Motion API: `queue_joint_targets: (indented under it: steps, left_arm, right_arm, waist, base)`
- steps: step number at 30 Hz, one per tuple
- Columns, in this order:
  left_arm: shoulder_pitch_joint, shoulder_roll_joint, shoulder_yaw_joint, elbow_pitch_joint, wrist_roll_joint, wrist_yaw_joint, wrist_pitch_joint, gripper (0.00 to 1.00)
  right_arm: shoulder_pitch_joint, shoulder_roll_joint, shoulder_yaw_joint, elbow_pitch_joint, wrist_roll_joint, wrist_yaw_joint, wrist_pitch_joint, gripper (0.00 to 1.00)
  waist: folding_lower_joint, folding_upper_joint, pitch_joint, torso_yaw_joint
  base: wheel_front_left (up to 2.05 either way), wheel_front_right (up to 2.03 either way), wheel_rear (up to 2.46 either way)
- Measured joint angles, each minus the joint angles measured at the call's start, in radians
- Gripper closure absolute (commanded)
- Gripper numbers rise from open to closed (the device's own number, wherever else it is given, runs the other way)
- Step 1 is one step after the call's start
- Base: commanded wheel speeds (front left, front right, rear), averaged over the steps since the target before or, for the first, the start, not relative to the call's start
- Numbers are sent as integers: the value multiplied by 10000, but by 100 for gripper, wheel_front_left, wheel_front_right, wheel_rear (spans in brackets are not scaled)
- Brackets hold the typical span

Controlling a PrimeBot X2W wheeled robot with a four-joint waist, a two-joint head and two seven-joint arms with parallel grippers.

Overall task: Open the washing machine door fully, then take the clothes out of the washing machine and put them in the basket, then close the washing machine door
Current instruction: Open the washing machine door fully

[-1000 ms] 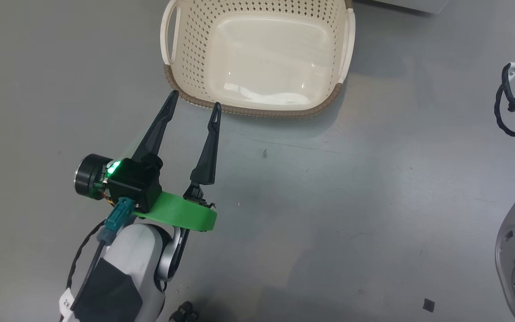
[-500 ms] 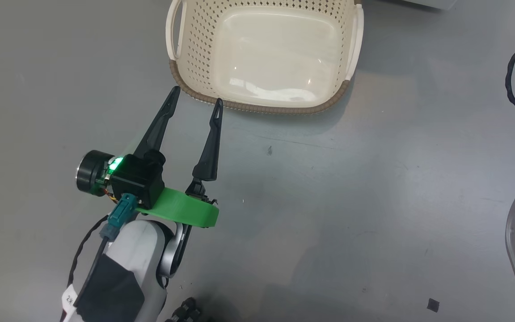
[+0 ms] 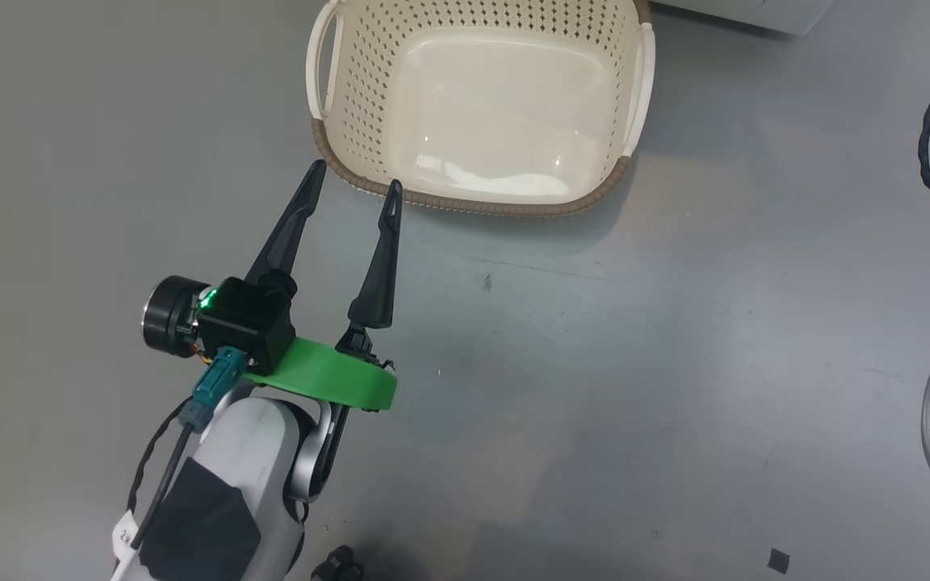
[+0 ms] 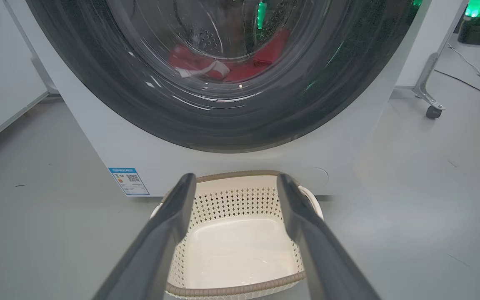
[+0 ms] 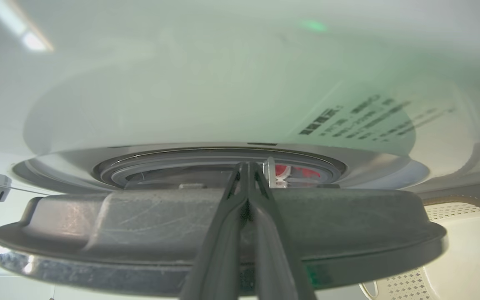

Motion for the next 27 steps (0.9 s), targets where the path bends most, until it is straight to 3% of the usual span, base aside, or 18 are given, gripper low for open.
queue_joint_targets:
  steps: [27]
  left_arm:
    - [131,0,-88,286,33,75,0,0]
  right_arm:
    - [1151,82,136,1218,709,280,1275,100]
  waist:
    - [0,0,-1434,-83]
  base:
    - [0,0,0]
